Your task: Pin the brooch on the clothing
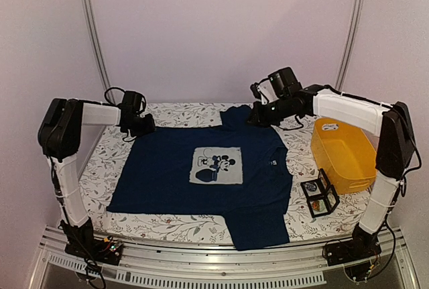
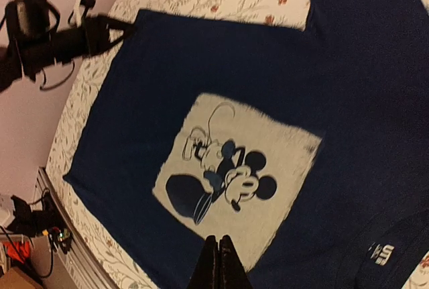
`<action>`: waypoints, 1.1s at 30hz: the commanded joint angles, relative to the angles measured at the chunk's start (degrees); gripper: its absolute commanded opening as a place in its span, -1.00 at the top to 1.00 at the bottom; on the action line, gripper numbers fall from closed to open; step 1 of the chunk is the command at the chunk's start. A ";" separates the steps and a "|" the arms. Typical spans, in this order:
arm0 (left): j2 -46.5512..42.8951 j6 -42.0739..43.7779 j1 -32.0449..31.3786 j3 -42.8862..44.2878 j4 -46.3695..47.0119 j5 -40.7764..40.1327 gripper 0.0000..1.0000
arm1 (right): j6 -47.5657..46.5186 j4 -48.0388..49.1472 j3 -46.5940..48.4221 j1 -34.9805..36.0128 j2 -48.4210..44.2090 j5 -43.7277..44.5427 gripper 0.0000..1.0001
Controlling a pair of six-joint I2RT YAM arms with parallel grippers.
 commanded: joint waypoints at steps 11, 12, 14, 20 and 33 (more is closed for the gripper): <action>15.27 1.35 3.45 13.16 -4.26 -1.13 0.32 | 5.80 -11.25 -36.61 22.98 -19.45 0.10 1.00; 15.16 1.14 3.46 12.78 -3.69 -1.03 0.32 | 8.40 -11.88 -38.94 23.25 -19.99 1.29 1.00; 15.04 0.98 3.58 11.83 -2.89 -1.05 0.32 | 11.59 -12.80 -43.03 23.82 -21.07 3.48 1.00; 14.94 1.31 3.72 11.21 -2.54 -1.83 0.32 | 17.94 -11.08 -52.24 24.79 -23.17 3.16 1.00; 14.41 3.40 3.99 11.89 -2.43 -2.54 0.31 | 20.14 -18.01 -45.05 28.55 -29.44 -0.54 1.00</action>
